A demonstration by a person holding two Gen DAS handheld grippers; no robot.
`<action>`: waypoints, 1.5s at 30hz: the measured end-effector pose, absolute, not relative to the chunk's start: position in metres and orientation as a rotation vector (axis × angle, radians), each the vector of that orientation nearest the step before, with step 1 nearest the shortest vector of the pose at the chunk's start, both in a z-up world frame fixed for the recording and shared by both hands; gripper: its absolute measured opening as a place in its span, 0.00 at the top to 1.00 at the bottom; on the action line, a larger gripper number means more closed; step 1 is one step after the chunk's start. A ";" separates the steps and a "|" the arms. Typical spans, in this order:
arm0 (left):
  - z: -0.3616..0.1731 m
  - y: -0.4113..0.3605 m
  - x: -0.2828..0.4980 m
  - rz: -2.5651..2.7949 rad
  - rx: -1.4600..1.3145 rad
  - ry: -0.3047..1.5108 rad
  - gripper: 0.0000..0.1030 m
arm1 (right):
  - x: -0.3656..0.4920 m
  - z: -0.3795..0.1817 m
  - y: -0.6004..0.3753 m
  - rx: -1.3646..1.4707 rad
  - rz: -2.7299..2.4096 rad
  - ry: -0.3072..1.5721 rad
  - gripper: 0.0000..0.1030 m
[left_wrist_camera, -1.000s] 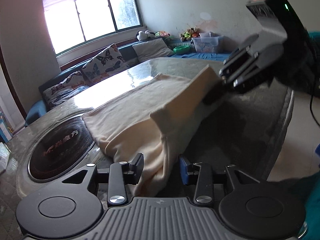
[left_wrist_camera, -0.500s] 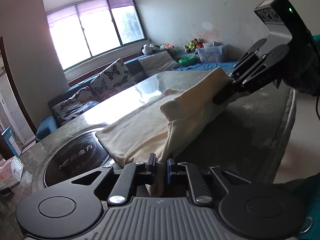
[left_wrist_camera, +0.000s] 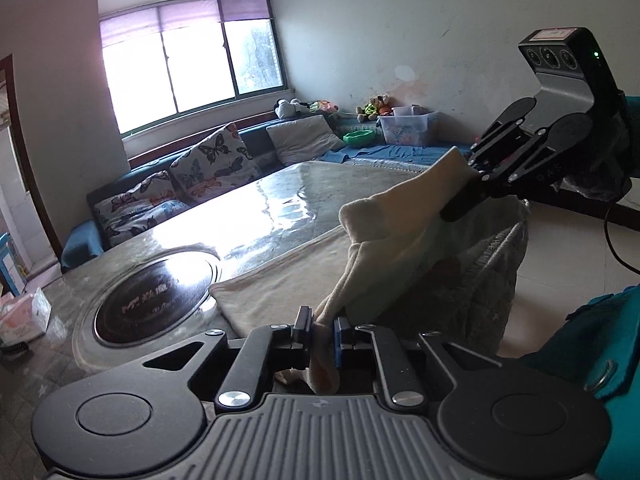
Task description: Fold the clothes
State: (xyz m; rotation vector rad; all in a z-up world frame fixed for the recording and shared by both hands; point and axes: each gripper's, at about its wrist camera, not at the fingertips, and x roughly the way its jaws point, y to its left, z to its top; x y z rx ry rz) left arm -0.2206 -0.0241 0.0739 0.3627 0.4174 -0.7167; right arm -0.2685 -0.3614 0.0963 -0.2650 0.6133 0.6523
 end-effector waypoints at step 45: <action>0.033 -0.087 -0.021 -0.410 0.212 0.575 0.66 | -0.113 0.020 -0.446 0.025 0.212 0.715 0.71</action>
